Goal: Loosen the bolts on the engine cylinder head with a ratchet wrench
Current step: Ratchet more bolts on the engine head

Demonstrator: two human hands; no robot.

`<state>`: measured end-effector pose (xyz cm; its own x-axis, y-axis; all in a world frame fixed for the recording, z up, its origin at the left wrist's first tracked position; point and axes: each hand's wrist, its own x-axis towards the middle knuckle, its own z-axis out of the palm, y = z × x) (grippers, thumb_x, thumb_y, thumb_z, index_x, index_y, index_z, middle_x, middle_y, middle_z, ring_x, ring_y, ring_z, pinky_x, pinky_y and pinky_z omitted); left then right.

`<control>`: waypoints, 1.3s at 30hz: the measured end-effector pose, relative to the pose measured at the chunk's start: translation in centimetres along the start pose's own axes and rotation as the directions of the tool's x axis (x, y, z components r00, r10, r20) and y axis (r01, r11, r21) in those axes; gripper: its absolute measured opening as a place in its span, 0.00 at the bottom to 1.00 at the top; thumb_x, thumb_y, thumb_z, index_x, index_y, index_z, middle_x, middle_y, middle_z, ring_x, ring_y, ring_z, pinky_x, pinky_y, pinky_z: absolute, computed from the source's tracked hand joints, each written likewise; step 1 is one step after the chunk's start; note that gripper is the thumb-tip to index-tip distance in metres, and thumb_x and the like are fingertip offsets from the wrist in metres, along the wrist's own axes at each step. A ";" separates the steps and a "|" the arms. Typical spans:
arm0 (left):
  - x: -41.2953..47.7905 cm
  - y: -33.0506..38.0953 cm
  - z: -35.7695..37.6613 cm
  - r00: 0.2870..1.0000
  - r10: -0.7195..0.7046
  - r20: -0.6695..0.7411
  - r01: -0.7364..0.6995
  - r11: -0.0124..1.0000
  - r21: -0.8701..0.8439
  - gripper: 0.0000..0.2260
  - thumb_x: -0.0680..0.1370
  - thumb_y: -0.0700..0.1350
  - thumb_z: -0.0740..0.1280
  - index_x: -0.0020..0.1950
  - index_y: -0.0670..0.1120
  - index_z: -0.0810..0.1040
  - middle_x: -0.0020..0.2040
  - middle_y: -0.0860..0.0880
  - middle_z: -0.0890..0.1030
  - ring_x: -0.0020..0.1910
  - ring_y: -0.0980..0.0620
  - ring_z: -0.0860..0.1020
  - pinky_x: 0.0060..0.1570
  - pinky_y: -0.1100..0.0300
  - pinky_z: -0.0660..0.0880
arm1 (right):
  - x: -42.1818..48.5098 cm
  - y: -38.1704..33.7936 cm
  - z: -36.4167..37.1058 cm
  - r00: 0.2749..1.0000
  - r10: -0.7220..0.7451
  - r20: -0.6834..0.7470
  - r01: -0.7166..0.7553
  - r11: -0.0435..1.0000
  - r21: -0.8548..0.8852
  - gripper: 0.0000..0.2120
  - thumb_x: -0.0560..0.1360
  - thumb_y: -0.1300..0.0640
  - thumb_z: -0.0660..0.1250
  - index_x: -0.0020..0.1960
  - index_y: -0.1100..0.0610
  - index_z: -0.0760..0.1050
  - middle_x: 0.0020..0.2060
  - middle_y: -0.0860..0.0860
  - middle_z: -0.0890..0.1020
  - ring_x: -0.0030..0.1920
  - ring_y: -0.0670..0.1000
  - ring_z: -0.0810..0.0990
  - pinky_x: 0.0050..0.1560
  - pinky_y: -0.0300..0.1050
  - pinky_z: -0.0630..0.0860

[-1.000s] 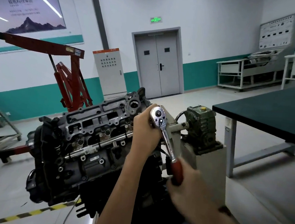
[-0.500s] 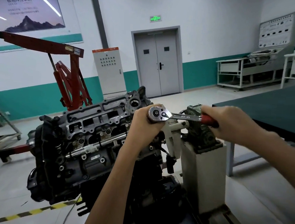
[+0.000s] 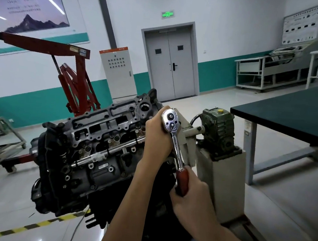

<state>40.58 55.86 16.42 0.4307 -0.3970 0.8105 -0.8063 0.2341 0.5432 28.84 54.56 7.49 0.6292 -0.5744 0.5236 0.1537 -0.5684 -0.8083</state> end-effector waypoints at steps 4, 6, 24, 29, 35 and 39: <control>0.4 0.6 -0.2 0.997 -0.049 0.066 0.046 0.998 0.048 0.19 0.68 0.29 0.64 0.32 0.53 0.67 0.27 0.59 0.72 0.27 0.61 0.67 0.28 0.69 0.64 | 2.9 2.0 -5.6 0.986 -0.081 0.143 0.125 0.937 -0.327 0.13 0.67 0.65 0.69 0.51 0.57 0.74 0.28 0.49 0.75 0.25 0.47 0.74 0.28 0.34 0.70; 0.5 0.5 -0.4 0.992 -0.086 0.091 0.081 0.995 0.063 0.18 0.69 0.28 0.65 0.31 0.50 0.69 0.26 0.58 0.73 0.27 0.61 0.67 0.28 0.69 0.64 | 5.7 2.0 -9.3 0.962 -0.158 0.222 0.252 0.828 -0.501 0.14 0.68 0.63 0.70 0.52 0.58 0.73 0.30 0.47 0.74 0.27 0.44 0.73 0.30 0.32 0.68; -0.2 0.7 -0.2 1.000 -0.023 -0.017 0.023 0.999 0.044 0.10 0.72 0.33 0.68 0.37 0.44 0.69 0.30 0.53 0.69 0.30 0.59 0.64 0.32 0.67 0.64 | -0.5 -1.0 0.5 0.999 -0.026 -0.036 0.027 0.999 0.029 0.17 0.65 0.68 0.67 0.34 0.48 0.66 0.23 0.42 0.73 0.24 0.38 0.72 0.24 0.23 0.62; 0.7 0.9 -0.9 0.988 -0.133 0.075 0.127 0.989 0.073 0.15 0.70 0.27 0.65 0.33 0.46 0.70 0.28 0.53 0.70 0.28 0.59 0.65 0.29 0.67 0.65 | 2.2 1.4 -4.2 0.990 -0.070 0.119 0.099 0.960 -0.261 0.12 0.67 0.64 0.68 0.47 0.53 0.73 0.27 0.47 0.74 0.26 0.43 0.73 0.32 0.33 0.72; 1.2 1.1 -1.2 0.981 -0.116 0.153 0.104 0.991 0.086 0.10 0.71 0.31 0.68 0.32 0.39 0.72 0.28 0.50 0.71 0.28 0.56 0.65 0.29 0.63 0.64 | 10.8 0.4 -12.5 0.930 -0.282 0.237 0.363 0.604 -0.709 0.14 0.67 0.64 0.69 0.51 0.58 0.72 0.34 0.54 0.78 0.33 0.56 0.77 0.34 0.43 0.71; 1.1 0.9 -1.7 0.972 -0.136 0.191 0.130 0.991 0.045 0.13 0.72 0.30 0.68 0.35 0.47 0.75 0.27 0.57 0.73 0.27 0.61 0.67 0.29 0.69 0.65 | 10.4 0.6 -11.8 0.939 -0.258 0.226 0.342 0.640 -0.689 0.12 0.67 0.64 0.68 0.49 0.56 0.71 0.30 0.47 0.72 0.31 0.51 0.76 0.31 0.41 0.70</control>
<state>41.02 57.16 18.19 0.4508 -0.5873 0.6722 -0.7611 0.1406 0.6332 26.48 41.32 15.60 0.7234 -0.2596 0.6397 -0.2113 -0.9654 -0.1528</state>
